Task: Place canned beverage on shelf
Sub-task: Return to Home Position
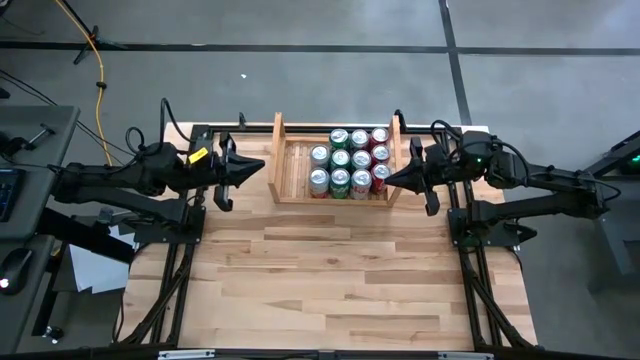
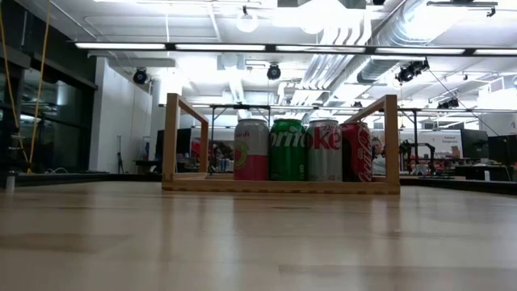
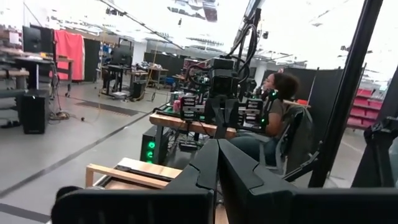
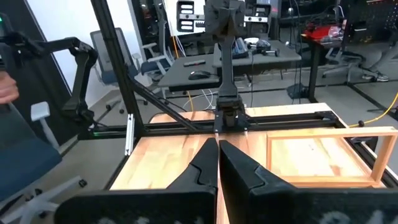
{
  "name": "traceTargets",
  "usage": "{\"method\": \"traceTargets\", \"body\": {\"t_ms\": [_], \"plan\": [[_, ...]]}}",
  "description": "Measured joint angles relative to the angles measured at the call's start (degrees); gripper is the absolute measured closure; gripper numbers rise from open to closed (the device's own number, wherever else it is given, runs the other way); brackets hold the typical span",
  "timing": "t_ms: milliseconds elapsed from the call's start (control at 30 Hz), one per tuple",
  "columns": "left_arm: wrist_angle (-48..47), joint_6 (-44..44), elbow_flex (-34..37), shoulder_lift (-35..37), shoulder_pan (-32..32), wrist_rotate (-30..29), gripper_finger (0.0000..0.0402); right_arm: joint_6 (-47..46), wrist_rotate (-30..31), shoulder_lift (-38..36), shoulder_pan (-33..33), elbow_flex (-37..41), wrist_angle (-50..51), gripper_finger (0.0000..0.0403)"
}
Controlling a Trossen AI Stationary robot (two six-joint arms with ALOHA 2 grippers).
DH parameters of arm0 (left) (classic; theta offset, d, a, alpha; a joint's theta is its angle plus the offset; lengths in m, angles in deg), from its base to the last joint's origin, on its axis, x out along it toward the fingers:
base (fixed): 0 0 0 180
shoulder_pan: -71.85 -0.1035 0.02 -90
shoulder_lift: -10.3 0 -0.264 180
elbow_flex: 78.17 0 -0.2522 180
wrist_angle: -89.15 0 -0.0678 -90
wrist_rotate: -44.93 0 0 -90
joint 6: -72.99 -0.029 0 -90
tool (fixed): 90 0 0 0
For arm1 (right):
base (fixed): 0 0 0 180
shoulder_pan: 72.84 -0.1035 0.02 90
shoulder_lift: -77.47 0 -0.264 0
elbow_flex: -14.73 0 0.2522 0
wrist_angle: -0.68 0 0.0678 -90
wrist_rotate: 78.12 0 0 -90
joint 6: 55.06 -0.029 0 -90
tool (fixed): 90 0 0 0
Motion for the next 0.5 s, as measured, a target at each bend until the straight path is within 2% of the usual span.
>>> {"method": "traceTargets", "body": {"t_ms": [500], "plan": [[-0.02, -2.59, 0.0, 0.0, 0.0, 0.0, 0.0399, -0.15, -0.02, 0.0, 0.0, 0.0, 0.0, 0.0403]]}}
